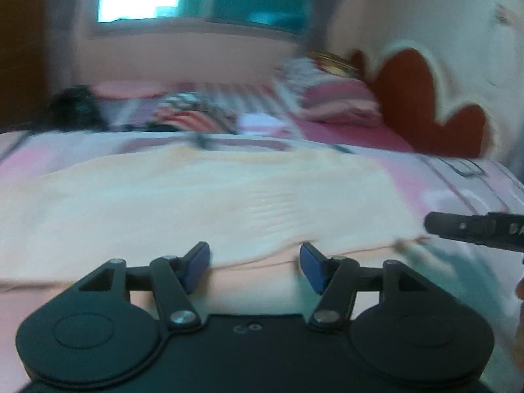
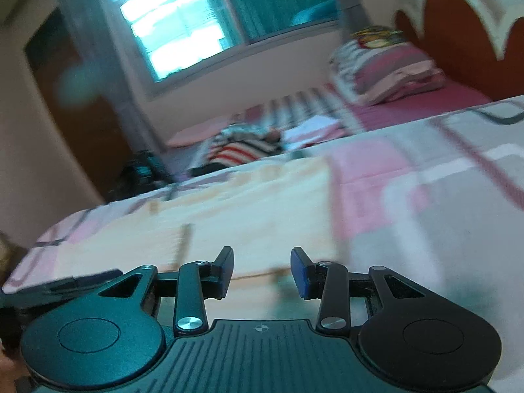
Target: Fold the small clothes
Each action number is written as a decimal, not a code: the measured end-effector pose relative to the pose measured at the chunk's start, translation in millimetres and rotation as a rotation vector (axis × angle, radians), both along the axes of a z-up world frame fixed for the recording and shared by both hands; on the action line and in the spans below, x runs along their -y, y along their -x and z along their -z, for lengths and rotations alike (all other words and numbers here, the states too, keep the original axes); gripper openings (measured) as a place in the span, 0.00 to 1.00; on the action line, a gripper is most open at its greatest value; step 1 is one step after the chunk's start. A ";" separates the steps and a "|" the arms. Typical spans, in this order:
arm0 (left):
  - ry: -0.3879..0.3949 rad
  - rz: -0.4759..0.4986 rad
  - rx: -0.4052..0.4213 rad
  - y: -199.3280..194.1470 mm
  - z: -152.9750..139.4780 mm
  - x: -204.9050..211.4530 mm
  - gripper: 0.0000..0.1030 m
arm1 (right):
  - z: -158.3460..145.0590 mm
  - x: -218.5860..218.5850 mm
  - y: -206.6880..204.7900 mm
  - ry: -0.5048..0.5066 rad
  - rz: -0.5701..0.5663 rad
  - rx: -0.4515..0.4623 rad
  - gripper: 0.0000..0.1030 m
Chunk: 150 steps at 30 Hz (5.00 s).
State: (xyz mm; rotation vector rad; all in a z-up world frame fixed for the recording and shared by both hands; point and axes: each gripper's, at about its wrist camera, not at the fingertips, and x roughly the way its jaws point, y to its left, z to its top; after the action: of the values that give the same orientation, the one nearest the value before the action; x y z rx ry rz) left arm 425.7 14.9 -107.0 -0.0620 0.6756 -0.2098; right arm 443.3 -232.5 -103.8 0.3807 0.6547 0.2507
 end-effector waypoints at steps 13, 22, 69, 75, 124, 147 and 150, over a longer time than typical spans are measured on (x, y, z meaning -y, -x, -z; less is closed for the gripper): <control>0.033 -0.328 -0.085 33.4 4.9 -121.9 0.53 | 26.4 -96.6 -53.9 -0.021 -0.134 -0.095 0.38; 0.106 -0.307 -0.077 19.7 6.5 -126.2 0.61 | 13.2 -109.0 -58.3 0.030 -0.193 0.004 0.04; -0.019 -0.307 -0.091 10.4 1.5 -113.0 0.56 | -10.9 13.4 -37.1 0.086 -0.009 0.044 0.04; -0.018 -0.293 -0.105 8.7 4.9 -118.2 0.56 | -1.3 15.8 -34.0 0.103 -0.010 0.022 0.04; -0.093 -0.127 -0.048 -114.6 1.1 -74.6 0.65 | -2.7 -103.4 -102.5 0.142 -0.096 0.141 0.13; -0.146 -0.075 -0.004 -40.3 11.5 -53.5 0.71 | 32.8 10.2 -63.3 0.088 0.090 -0.006 0.13; -0.144 -0.092 -0.011 -34.4 8.3 -56.0 0.70 | 35.1 3.8 -39.7 0.161 0.060 -0.020 0.14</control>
State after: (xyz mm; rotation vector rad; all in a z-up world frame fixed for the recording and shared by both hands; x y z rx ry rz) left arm 460.1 70.9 -115.3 0.0437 0.6955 -0.0719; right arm 483.0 -236.3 -138.9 0.2482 0.6775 0.1365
